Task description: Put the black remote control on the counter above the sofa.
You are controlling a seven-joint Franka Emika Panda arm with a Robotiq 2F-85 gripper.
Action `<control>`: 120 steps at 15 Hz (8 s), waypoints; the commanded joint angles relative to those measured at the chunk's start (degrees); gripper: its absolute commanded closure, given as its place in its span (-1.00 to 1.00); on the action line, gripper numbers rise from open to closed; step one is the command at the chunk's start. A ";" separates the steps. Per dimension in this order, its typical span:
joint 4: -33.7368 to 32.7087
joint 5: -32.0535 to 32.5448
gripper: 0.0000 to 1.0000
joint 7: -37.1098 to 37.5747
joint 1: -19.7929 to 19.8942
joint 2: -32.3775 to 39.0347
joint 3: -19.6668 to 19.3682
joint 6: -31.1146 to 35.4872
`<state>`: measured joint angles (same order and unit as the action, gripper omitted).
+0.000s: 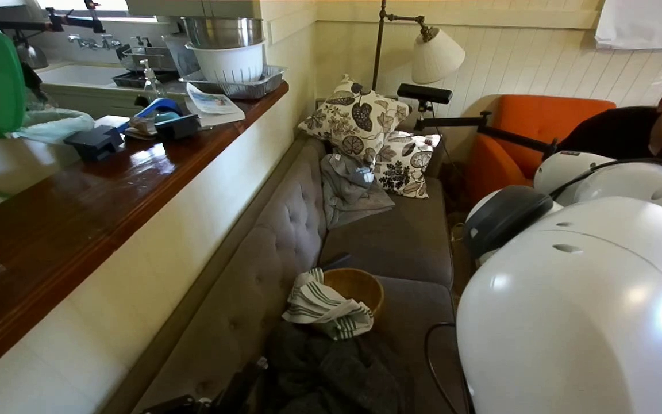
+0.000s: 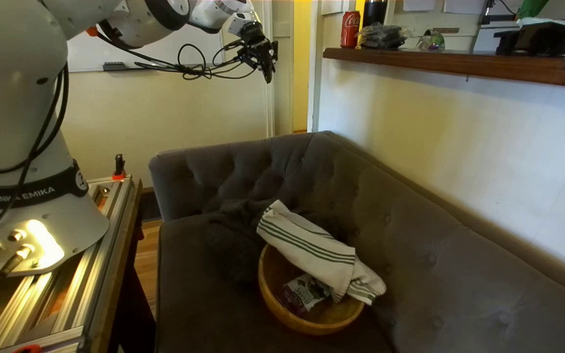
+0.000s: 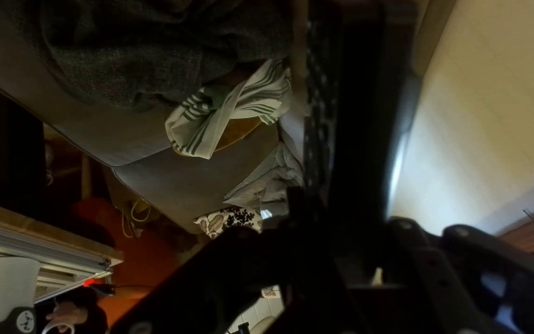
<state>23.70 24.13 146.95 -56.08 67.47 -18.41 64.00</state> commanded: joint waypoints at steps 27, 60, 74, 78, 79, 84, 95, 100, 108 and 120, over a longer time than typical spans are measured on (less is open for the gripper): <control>0.03 -0.45 0.85 -24.12 17.69 -3.96 2.52 15.05; 0.16 -20.25 0.85 -20.79 37.87 -13.09 16.24 23.77; 0.32 -20.45 0.85 -28.29 40.41 -7.20 15.91 64.66; 0.77 -21.10 0.39 -30.69 40.75 -6.61 15.44 68.52; 0.76 -21.11 0.39 -30.88 40.93 -6.38 15.27 69.86; 1.13 -20.10 0.85 -36.77 41.50 -6.38 14.55 65.99; 0.40 -16.47 0.85 -43.86 41.80 -3.92 9.39 68.40; 0.46 -16.76 0.85 -45.64 42.12 -3.21 9.49 67.13; 0.40 -15.80 0.85 -44.23 41.85 -2.76 8.32 65.32; 0.19 -15.12 -1.00 -42.82 41.80 -3.31 7.09 64.07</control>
<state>23.89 8.38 102.46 -14.07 65.10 -11.21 129.51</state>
